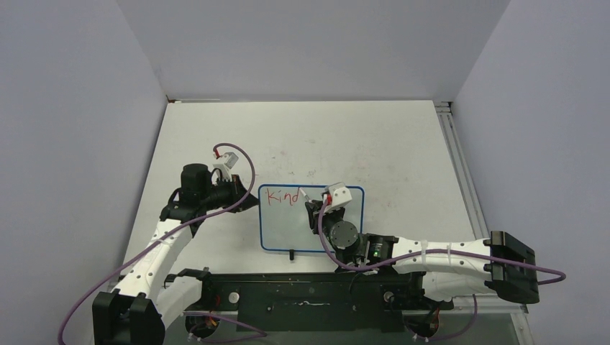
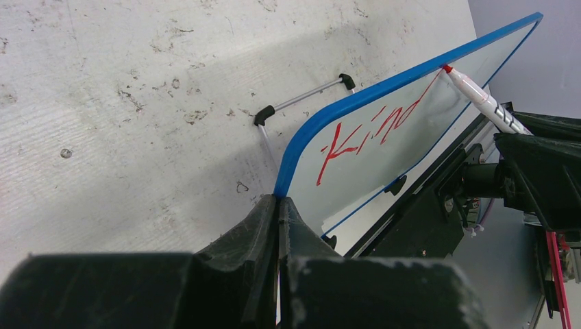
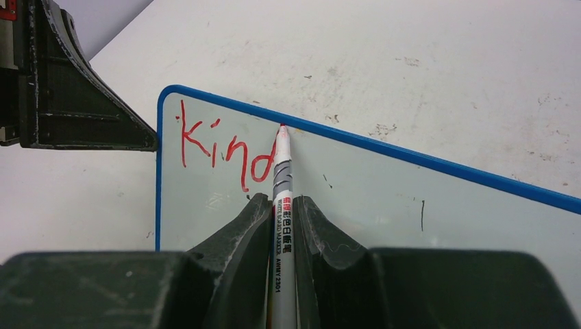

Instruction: Write a sentence on the whiteboard

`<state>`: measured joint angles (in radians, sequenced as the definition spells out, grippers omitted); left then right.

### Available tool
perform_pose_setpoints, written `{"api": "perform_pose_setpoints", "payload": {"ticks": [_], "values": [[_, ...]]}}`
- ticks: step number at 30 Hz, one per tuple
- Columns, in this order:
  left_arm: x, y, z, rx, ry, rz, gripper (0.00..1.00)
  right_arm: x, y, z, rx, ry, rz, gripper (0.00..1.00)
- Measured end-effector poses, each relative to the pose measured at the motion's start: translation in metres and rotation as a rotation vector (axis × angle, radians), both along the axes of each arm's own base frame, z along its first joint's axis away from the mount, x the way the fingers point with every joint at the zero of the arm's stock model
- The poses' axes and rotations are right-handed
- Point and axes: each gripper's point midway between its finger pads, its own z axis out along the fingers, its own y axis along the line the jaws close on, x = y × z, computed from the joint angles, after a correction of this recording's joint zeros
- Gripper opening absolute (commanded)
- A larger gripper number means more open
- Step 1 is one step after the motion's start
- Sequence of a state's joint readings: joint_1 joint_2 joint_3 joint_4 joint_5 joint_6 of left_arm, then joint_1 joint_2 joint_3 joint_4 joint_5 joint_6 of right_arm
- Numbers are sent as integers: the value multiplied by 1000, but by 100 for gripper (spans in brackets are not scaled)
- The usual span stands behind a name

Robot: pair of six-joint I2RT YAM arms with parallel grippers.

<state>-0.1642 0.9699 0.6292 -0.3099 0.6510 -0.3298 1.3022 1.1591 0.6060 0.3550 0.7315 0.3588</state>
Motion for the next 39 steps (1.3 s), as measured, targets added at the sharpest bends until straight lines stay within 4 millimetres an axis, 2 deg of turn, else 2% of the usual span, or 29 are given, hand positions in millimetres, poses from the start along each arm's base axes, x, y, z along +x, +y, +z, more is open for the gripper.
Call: {"api": "perform_pose_setpoints", "payload": {"ticks": [9,32,39], "values": [[0,0,0,-1,0,-1,0,-5,2,-4,7,19,9,5],[0,0,0,0,1,-1,0,-30,1,-36,-6,90,32,5],[0,0,0,-1,1,-2,0,-33,-2,-36,-14,92,32,5]]}}
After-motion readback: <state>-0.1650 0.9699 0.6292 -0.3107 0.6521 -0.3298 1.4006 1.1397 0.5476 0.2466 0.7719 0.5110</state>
